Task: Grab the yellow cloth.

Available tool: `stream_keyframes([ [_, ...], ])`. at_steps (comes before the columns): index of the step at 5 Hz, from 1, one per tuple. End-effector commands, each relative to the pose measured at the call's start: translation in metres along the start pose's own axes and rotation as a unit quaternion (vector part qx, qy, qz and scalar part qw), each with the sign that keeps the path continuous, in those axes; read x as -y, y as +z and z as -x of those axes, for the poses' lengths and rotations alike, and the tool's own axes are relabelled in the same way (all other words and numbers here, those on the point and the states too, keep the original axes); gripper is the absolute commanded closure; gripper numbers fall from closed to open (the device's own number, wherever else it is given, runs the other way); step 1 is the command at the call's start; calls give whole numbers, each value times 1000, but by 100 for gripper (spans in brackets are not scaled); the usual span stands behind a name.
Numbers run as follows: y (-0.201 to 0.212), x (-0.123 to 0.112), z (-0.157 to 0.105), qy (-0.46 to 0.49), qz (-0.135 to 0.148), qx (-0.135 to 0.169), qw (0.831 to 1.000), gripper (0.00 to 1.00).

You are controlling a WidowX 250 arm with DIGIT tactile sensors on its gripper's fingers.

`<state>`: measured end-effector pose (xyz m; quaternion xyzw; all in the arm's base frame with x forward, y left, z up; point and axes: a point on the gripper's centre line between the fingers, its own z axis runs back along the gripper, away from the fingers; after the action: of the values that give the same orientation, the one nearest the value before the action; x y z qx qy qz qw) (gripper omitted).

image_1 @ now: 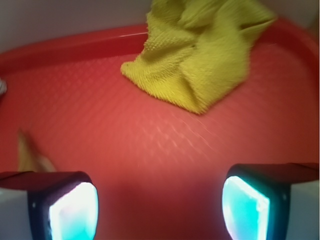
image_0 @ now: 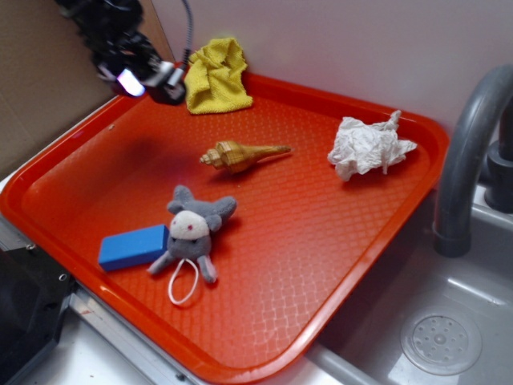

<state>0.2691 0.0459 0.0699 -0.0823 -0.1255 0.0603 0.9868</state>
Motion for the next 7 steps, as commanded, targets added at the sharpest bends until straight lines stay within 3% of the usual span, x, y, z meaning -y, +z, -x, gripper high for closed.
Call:
stream_keyframes([
  [1,-18,11,-29,-8,-24,61,998,0],
  [2,-36,-18,-47,30,-52,28,998,0],
  [3,-48,-33,-53,25,-77,10,997,0],
  [4,-57,-39,-61,15,-85,6,996,0],
  [5,-64,-40,-65,-10,-116,7,993,0],
  [6,-69,-49,-72,-24,-121,14,992,0],
  [7,-71,-48,-69,2,-113,6,994,100],
])
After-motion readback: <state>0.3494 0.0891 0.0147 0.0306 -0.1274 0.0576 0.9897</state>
